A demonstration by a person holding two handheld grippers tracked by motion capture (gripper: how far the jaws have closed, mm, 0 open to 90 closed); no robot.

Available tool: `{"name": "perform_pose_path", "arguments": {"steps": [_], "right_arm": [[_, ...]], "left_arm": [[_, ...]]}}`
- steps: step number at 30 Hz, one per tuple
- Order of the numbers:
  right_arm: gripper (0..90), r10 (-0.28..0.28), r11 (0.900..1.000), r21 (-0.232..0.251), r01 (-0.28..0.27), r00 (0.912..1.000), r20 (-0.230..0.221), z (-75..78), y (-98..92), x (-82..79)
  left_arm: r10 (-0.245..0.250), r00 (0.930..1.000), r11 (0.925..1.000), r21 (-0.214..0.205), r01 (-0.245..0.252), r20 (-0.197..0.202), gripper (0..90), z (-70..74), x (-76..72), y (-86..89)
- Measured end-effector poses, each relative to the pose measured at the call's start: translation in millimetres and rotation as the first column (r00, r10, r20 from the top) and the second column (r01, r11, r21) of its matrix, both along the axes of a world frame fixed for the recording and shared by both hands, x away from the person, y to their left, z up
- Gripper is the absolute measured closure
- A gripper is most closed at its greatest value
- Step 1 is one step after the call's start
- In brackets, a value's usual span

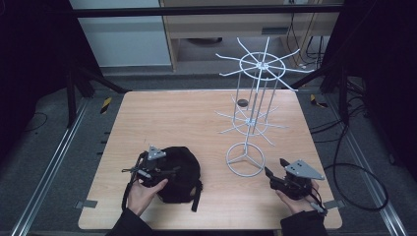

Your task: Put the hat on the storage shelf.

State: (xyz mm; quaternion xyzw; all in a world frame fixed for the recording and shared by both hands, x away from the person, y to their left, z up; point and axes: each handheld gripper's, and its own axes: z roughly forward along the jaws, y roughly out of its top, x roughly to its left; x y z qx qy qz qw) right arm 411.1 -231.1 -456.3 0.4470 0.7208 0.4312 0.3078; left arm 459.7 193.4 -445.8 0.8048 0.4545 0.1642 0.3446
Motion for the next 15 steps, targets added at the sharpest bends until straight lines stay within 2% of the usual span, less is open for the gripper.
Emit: {"name": "perform_pose_path", "arguments": {"steps": [1,4,7,9,10,15], "right_arm": [[36.7,-0.027,0.9996,0.004,0.027,0.9996,-0.014,-2.5,-6.8,1.3],[36.4,-0.047,0.9989,0.004,0.047,0.9983,-0.036,-7.0,-12.6,3.7],[36.0,-0.049,0.9988,-0.009,0.049,0.9975,-0.051,-11.1,-15.2,7.1],[35.8,-0.05,0.9987,-0.007,0.05,0.9963,-0.07,-13.1,-15.2,8.1],[35.7,-0.05,0.9987,-0.016,0.049,0.9964,-0.069,-14.3,-15.7,8.9],[35.6,-0.05,0.9987,-0.015,0.049,0.9959,-0.076,-15.0,-15.5,9.1]], "left_arm": [[-0.003,0.9998,1.0,0.001,0.003,-0.018,37.2,-2.8,0.0,-1.0],[-0.008,0.9994,0.9999,0.011,0.008,-0.033,38.0,-5.5,0.1,-1.9],[0.003,0.9974,0.9993,0.038,0.0,-0.072,38.9,-12.2,1.7,-3.7],[0.007,0.9951,0.9994,0.035,-0.004,-0.099,39.6,-16.2,2.9,-3.9],[0.007,0.9951,0.9994,0.035,-0.004,-0.099,40.0,-16.2,2.9,-3.9],[0.029,0.9875,0.9981,0.058,-0.02,-0.155,46.9,-28.0,4.6,-6.5]]}}
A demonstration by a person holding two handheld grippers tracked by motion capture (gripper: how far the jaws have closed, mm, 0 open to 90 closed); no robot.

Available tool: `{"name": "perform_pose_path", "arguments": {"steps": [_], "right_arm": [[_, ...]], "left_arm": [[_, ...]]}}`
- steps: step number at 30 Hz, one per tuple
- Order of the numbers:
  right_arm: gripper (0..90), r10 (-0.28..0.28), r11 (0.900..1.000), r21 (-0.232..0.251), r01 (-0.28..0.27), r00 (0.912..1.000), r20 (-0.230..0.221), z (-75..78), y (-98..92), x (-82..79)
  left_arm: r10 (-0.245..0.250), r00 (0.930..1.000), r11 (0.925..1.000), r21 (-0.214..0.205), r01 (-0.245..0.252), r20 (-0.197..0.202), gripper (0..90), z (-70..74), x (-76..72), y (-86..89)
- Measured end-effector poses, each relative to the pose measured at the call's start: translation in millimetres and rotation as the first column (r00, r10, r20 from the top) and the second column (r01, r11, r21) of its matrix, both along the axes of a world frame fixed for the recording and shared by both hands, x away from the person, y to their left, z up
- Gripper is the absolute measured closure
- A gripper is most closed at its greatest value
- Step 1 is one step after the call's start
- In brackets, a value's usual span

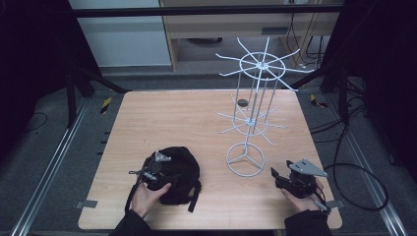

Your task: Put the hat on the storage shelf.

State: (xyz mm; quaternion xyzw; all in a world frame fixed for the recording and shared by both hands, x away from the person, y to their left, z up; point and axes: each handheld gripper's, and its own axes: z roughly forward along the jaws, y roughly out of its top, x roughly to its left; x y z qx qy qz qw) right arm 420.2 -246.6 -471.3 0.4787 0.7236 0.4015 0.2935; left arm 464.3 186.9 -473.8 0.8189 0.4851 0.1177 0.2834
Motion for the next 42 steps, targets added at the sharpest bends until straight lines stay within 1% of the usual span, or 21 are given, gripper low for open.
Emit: {"name": "perform_pose_path", "arguments": {"steps": [3,8,12,14,18,19,20,21,22,27,28,29,30,32,33,35,36,37,38,41,42], "right_arm": [[35.6,0.002,1.0,-0.001,-0.002,1.0,-0.001,-0.1,0.1,-0.1],[35.5,0.004,1.0,-0.003,-0.004,1.0,-0.005,-1.3,-0.1,0.6],[35.6,0.003,1.0,0.002,-0.002,0.9999,-0.01,-1.0,0.5,-0.1],[35.6,0.003,1.0,-0.004,-0.003,1.0,-0.005,-1.0,0.0,0.1],[35.8,0.0,1.0,-0.001,0.0,1.0,-0.007,-1.4,-1.1,0.3],[35.8,0.0,1.0,-0.001,0.0,1.0,-0.007,-1.4,-1.1,0.3],[35.8,0.0,1.0,-0.001,0.0,1.0,-0.007,-1.2,-1.3,0.4],[35.8,0.0,1.0,-0.001,0.0,1.0,-0.007,-1.2,-1.3,0.4],[35.8,-0.002,1.0,0.007,0.002,1.0,-0.009,-0.5,-1.3,-0.1],[36.0,-0.002,1.0,0.005,0.002,1.0,-0.008,-0.6,-2.8,0.1],[36.1,-0.001,1.0,0.001,0.001,1.0,-0.004,-0.8,-3.3,0.2],[36.1,-0.001,1.0,0.0,0.001,1.0,-0.003,-0.7,-3.3,0.2],[36.0,-0.002,1.0,0.001,0.002,1.0,-0.003,-0.7,-3.4,0.2],[36.1,-0.002,1.0,0.001,0.002,1.0,-0.002,-0.7,-3.4,0.3],[36.1,-0.003,1.0,0.0,0.003,1.0,-0.002,-0.8,-3.5,0.4],[36.2,-0.005,1.0,0.002,0.005,1.0,-0.004,-0.8,-3.5,0.3],[36.2,-0.005,1.0,0.002,0.005,1.0,-0.003,-0.7,-3.6,0.4],[36.2,-0.005,1.0,0.002,0.005,1.0,-0.003,-0.7,-3.6,0.4],[36.2,-0.006,1.0,0.001,0.006,1.0,-0.002,-0.7,-3.9,0.5],[36.3,-0.009,1.0,0.003,0.009,1.0,-0.002,-0.8,-5.0,0.7],[36.3,-0.009,1.0,0.003,0.009,1.0,-0.002,-0.8,-5.0,0.7]], "left_arm": [[0.009,0.9999,0.9999,0.011,-0.009,-0.014,53.9,-4.4,1.1,-0.3],[0.03,0.9995,0.9989,0.035,-0.03,0.006,61.1,-6.5,0.4,-1.3],[0.044,0.9989,0.9978,0.049,-0.045,0.016,71.3,-6.7,0.8,-0.7],[0.046,0.9984,0.9976,0.049,-0.048,0.031,75.6,-7.6,0.4,-0.7],[0.041,0.9978,0.9977,0.052,-0.044,0.052,76.6,-8.7,-1.0,-0.5],[0.039,0.9977,0.9982,0.044,-0.041,0.055,76.6,-9.0,-1.1,0.0],[0.036,0.9971,0.9991,0.019,-0.037,0.068,79.5,-8.7,-1.6,1.7],[0.036,0.9971,0.9991,0.019,-0.037,0.068,82.7,-8.7,-1.6,1.7],[0.031,0.9963,0.9995,-0.005,-0.031,0.081,83.4,-5.7,-2.2,3.6],[0.024,0.9941,0.9994,-0.027,-0.022,0.106,84.4,-1.8,-5.0,6.2],[0.022,0.993,0.9993,-0.032,-0.018,0.116,84.8,0.3,-6.3,6.6],[0.021,0.9902,0.9987,-0.048,-0.014,0.138,85.0,4.8,-8.5,7.5],[0.021,0.9902,0.9987,-0.048,-0.014,0.138,85.2,4.8,-8.5,7.5],[0.011,0.9871,0.9982,-0.06,-0.002,0.16,85.3,11.2,-11.6,9.3],[0.014,0.9826,0.9964,-0.084,0.002,0.185,85.4,16.8,-15.2,11.1],[0.014,0.9808,0.9953,-0.096,0.005,0.195,85.6,19.8,-17.2,12.2],[0.011,0.9758,0.9939,-0.11,0.013,0.218,85.6,26.3,-21.2,14.9],[0.011,0.9758,0.9939,-0.11,0.013,0.218,85.6,26.3,-21.2,14.9],[0.014,0.9691,0.9914,-0.129,0.019,0.246,85.6,32.6,-24.8,17.6],[0.017,0.958,0.9882,-0.151,0.027,0.286,85.7,41.7,-29.6,22.4],[0.017,0.958,0.9882,-0.151,0.027,0.286,85.7,41.7,-29.6,22.4]]}}
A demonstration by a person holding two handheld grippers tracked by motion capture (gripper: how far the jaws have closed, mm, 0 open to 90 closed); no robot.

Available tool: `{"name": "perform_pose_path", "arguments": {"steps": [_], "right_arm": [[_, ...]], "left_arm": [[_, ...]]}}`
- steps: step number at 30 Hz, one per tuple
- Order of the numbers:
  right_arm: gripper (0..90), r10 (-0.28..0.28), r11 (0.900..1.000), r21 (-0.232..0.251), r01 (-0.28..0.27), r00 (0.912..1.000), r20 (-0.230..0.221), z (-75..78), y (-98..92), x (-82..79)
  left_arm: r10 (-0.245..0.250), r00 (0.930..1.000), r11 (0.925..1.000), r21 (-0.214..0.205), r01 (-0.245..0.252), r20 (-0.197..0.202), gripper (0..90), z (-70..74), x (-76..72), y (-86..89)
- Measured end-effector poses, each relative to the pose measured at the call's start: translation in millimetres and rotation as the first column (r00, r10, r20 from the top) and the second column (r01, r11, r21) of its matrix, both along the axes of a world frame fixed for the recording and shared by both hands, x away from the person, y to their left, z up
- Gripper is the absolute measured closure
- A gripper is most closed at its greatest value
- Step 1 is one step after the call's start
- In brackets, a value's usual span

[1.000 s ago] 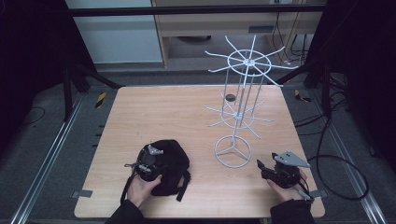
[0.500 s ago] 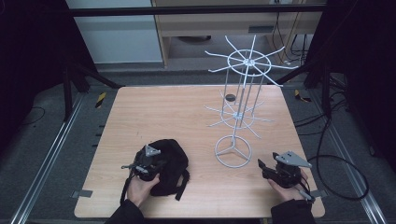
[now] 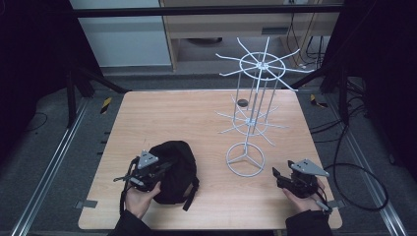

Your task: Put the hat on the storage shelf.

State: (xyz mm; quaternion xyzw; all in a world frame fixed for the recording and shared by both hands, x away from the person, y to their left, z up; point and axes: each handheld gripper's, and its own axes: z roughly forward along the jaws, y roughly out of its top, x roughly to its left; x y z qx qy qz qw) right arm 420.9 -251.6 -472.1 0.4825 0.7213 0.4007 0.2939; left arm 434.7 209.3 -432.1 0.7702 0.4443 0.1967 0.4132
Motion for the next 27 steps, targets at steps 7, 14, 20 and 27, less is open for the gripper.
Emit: {"name": "perform_pose_path", "arguments": {"steps": [7,14,20,27], "right_arm": [[36.5,-0.001,1.0,0.004,0.001,1.0,-0.003,0.2,-0.2,0.0],[36.6,-0.004,1.0,-0.003,0.004,1.0,0.004,0.2,-1.4,0.4],[36.4,-0.013,0.9999,0.004,0.013,0.9999,0.006,0.5,-1.3,0.0],[36.3,-0.017,0.9998,-0.003,0.017,0.9998,0.014,-0.2,-2.6,0.4]], "left_arm": [[0.008,0.9968,0.9979,-0.064,-0.003,0.08,85.7,19.4,-8.8,11.8],[0.012,0.9915,0.9946,-0.104,0.001,0.13,85.8,32.0,-14.7,17.7],[0.008,0.9807,0.9872,-0.158,0.023,0.195,85.7,52.9,-22.5,24.4],[-0.013,0.9597,0.9735,-0.215,0.077,0.281,85.8,82.5,-31.5,25.2]]}}
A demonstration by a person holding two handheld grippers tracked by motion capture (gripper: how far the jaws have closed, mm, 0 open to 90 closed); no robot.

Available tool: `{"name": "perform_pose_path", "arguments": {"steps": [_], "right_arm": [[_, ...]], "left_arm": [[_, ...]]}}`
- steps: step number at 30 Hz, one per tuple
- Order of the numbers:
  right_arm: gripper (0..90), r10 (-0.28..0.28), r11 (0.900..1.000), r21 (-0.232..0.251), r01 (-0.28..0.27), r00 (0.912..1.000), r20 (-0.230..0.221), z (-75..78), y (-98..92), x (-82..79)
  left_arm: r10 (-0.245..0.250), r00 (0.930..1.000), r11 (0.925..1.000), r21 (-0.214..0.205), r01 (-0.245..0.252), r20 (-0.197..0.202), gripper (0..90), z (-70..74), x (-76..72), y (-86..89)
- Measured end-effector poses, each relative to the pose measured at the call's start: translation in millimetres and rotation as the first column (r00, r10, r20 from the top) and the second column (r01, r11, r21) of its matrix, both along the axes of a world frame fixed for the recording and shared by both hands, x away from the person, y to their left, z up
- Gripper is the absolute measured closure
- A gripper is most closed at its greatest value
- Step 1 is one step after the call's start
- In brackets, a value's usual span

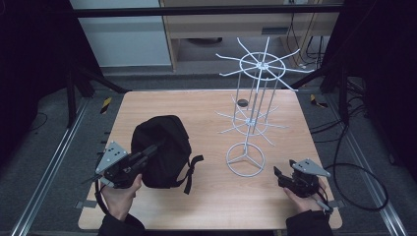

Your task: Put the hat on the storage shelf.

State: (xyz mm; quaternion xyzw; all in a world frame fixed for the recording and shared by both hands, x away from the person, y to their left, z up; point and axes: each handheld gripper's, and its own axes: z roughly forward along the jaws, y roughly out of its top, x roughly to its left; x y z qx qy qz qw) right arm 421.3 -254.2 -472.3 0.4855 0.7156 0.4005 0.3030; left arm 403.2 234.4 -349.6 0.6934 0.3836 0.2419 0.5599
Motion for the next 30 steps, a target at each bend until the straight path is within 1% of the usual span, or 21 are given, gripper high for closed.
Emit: {"name": "perform_pose_path", "arguments": {"steps": [1,2,3,5,8,9,11,12,13,14,15,17,18,20,21,22,25,26,27,29,30], "right_arm": [[36.3,0.001,1.0,-0.003,-0.001,1.0,0.002,-0.1,-0.3,0.1],[36.3,0.0,1.0,-0.001,0.0,1.0,0.002,-0.1,-0.4,0.1],[36.4,-0.002,1.0,-0.003,0.002,1.0,0.003,-0.3,-0.5,0.2],[36.4,-0.004,1.0,-0.003,0.004,1.0,0.002,-0.5,-0.8,0.4],[36.4,-0.006,1.0,-0.001,0.006,1.0,-0.001,-0.6,-1.1,0.3],[36.4,-0.006,1.0,-0.001,0.006,1.0,-0.001,-0.6,-1.1,0.3],[36.4,-0.006,1.0,-0.005,0.006,1.0,-0.001,-1.4,-1.1,0.9],[36.4,-0.006,1.0,-0.005,0.006,1.0,-0.001,-1.4,-1.1,0.9],[36.4,-0.007,1.0,-0.005,0.007,1.0,-0.002,-1.3,-0.6,0.7],[36.4,-0.006,1.0,-0.004,0.006,1.0,-0.001,-1.1,-0.5,0.7],[36.4,-0.007,1.0,-0.007,0.007,1.0,0.001,-1.1,-0.8,0.7],[36.4,-0.008,1.0,-0.005,0.008,1.0,0.001,-1.2,-1.1,0.8],[36.4,-0.008,1.0,-0.005,0.008,1.0,0.001,-1.2,-1.1,0.8],[36.4,-0.009,0.9999,-0.005,0.009,1.0,0.003,-1.5,-1.8,1.1],[36.4,-0.009,0.9999,-0.007,0.009,0.9999,0.005,-1.4,-2.3,1.2],[36.4,-0.009,0.9999,-0.008,0.009,0.9999,0.007,-1.4,-2.4,1.3],[36.5,-0.01,0.9999,-0.008,0.01,0.9999,0.008,-1.4,-2.5,1.4],[36.5,-0.011,0.9999,-0.009,0.011,0.9999,0.008,-1.5,-2.5,1.3],[36.5,-0.011,0.9999,-0.011,0.011,0.9999,0.009,-1.6,-2.6,1.3],[36.6,-0.012,0.9999,-0.009,0.012,0.9999,0.007,-1.7,-2.3,1.1],[36.6,-0.012,0.9999,-0.009,0.012,0.9999,0.007,-1.7,-2.3,1.1]], "left_arm": [[0.0,1.0,1.0,0.0,0.0,0.0,85.8,0.0,0.0,0.0],[-0.009,0.9999,0.9999,-0.005,0.009,0.009,85.8,3.9,-1.1,-0.3],[-0.02,0.9993,0.9996,-0.022,0.021,0.031,85.8,11.7,-2.6,-1.5],[-0.032,0.998,0.999,-0.031,0.033,0.056,85.8,18.9,-4.0,-1.8],[-0.047,0.9953,0.9972,-0.055,0.052,0.084,85.8,28.3,-5.2,-2.5],[-0.047,0.9953,0.9972,-0.055,0.052,0.084,85.8,28.3,-5.2,-2.5],[-0.061,0.9923,0.9949,-0.074,0.07,0.108,85.8,37.5,-4.4,-3.8],[-0.061,0.9923,0.9949,-0.074,0.07,0.108,85.8,37.5,-4.4,-3.8],[-0.062,0.9902,0.9927,-0.095,0.074,0.125,85.8,44.3,-3.5,-4.8],[-0.066,0.989,0.9907,-0.109,0.081,0.133,85.8,47.7,-2.9,-5.4],[-0.066,0.989,0.9907,-0.109,0.081,0.133,85.8,47.7,-2.9,-5.4],[-0.075,0.9847,0.9864,-0.133,0.096,0.158,85.8,57.9,-1.4,-8.6],[-0.075,0.9847,0.9864,-0.133,0.096,0.158,85.8,57.9,-1.4,-8.6],[-0.076,0.9824,0.9847,-0.142,0.101,0.17,85.8,65.0,0.0,-11.6],[-0.08,0.9792,0.9832,-0.147,0.108,0.186,85.8,72.3,1.2,-14.1],[-0.08,0.9792,0.9832,-0.147,0.108,0.186,85.8,72.3,1.2,-14.1],[-0.087,0.9714,0.9773,-0.17,0.126,0.221,85.8,87.1,1.6,-18.5],[-0.087,0.9714,0.9773,-0.17,0.126,0.221,85.8,87.1,1.6,-18.5],[-0.093,0.9668,0.9745,-0.177,0.137,0.238,85.8,94.2,1.1,-21.1],[-0.096,0.963,0.9725,-0.183,0.145,0.252,85.8,101.0,1.0,-23.7],[-0.096,0.963,0.9725,-0.183,0.145,0.252,85.8,101.0,1.0,-23.7]]}}
